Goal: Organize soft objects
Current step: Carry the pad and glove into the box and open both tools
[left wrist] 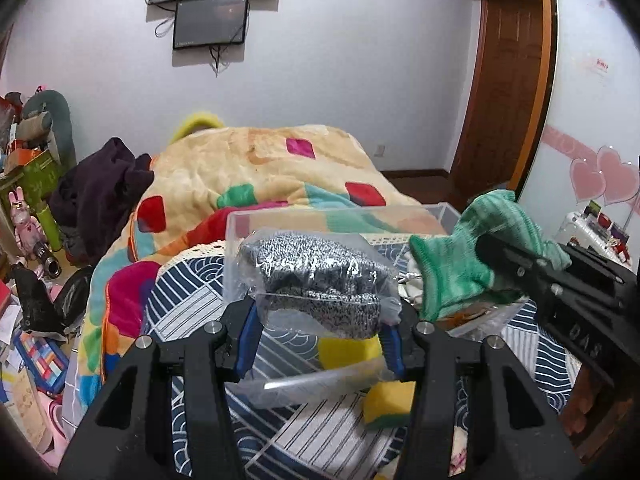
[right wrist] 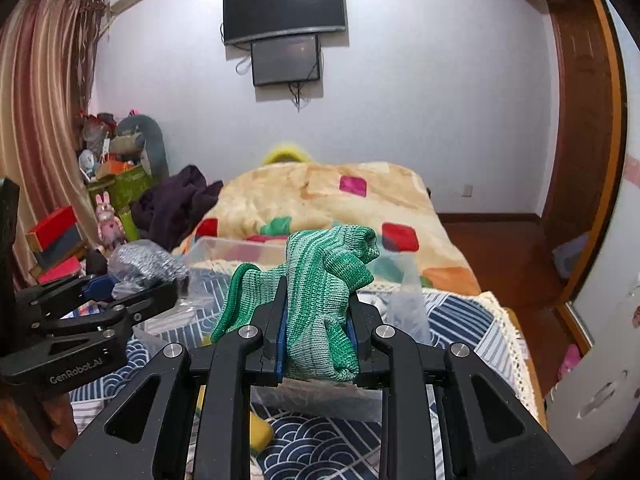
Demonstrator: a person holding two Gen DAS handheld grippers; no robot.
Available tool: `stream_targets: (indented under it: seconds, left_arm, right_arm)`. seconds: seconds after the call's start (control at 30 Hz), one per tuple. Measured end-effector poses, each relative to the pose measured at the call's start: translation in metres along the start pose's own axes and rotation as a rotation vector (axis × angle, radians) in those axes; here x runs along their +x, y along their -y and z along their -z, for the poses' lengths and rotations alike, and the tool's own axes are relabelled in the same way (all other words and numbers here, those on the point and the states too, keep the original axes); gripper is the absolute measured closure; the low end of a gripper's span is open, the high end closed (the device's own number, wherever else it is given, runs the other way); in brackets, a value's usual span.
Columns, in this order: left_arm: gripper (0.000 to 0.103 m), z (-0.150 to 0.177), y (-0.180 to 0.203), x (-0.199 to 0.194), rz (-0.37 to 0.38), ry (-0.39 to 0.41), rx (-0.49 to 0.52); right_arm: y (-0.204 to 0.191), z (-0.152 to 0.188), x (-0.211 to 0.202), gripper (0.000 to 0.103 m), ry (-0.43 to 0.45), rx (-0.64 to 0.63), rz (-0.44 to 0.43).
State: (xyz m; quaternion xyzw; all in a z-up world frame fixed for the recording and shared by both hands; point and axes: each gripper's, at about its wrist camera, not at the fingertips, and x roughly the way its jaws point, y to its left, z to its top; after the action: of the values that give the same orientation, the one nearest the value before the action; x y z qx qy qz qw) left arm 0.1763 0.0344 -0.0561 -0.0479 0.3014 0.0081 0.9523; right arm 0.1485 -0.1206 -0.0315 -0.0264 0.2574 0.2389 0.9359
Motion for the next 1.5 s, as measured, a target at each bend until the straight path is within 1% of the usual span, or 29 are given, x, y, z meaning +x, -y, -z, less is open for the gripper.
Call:
stream_targets:
  seconds: [0.1, 0.3, 0.5, 0.57, 0.7, 0.73, 0.8, 0.9, 1.0, 1.1, 1.17, 1.23, 1.33, 1.5]
  left_arm:
    - [0.053, -0.001, 0.004, 0.013, -0.001, -0.028, 0.006]
    - [0.053, -0.004, 0.008, 0.037, -0.029, -0.066, 0.024]
    - [0.052, -0.003, 0.013, 0.047, -0.06, -0.075, 0.049]
    - [0.051, -0.003, 0.013, 0.048, -0.06, -0.082, 0.051]
    - [0.044, -0.001, 0.014, 0.047, -0.052, -0.092, 0.053]
    - [0.041, 0.0, 0.015, 0.045, -0.053, -0.089, 0.056]
    - [0.038, 0.0, 0.016, 0.041, -0.057, -0.079, 0.063]
    - [0.034, -0.001, 0.016, 0.034, -0.045, -0.068, 0.063]
    - [0.028, -0.001, 0.011, 0.025, -0.035, -0.055, 0.048]
    - [0.026, -0.001, 0.007, 0.014, -0.029, -0.035, 0.03]
    - [0.024, -0.001, 0.003, 0.005, -0.025, -0.021, 0.019]
    - [0.019, 0.0, 0.001, -0.003, -0.022, -0.006, 0.013]
    - [0.015, 0.002, -0.001, -0.015, -0.023, 0.015, 0.009]
    - [0.009, 0.01, -0.004, -0.033, -0.037, 0.042, 0.012]
  right_arm:
    - [0.0, 0.002, 0.007, 0.083, -0.029, -0.001, -0.009]
    - [-0.002, 0.008, 0.021, 0.083, -0.086, -0.015, -0.013]
    - [0.001, 0.011, 0.025, 0.081, -0.123, -0.012, -0.014]
    - [0.001, 0.012, 0.026, 0.08, -0.131, -0.01, -0.015]
    - [0.0, 0.011, 0.024, 0.079, -0.134, -0.014, -0.008]
    - [0.001, 0.011, 0.022, 0.077, -0.135, -0.014, -0.007]
    - [0.001, 0.012, 0.021, 0.073, -0.133, -0.015, -0.005]
    - [0.003, 0.012, 0.019, 0.067, -0.13, -0.017, 0.003]
    - [0.006, 0.013, 0.013, 0.06, -0.117, -0.016, 0.015]
    - [0.008, 0.012, 0.007, 0.052, -0.101, -0.011, 0.021]
    - [0.009, 0.011, 0.003, 0.043, -0.088, -0.01, 0.021]
    - [0.009, 0.011, -0.004, 0.039, -0.073, -0.017, 0.029]
    - [0.008, 0.01, -0.011, 0.031, -0.054, -0.024, 0.047]
    - [0.006, 0.013, -0.025, 0.03, -0.031, -0.026, 0.027]
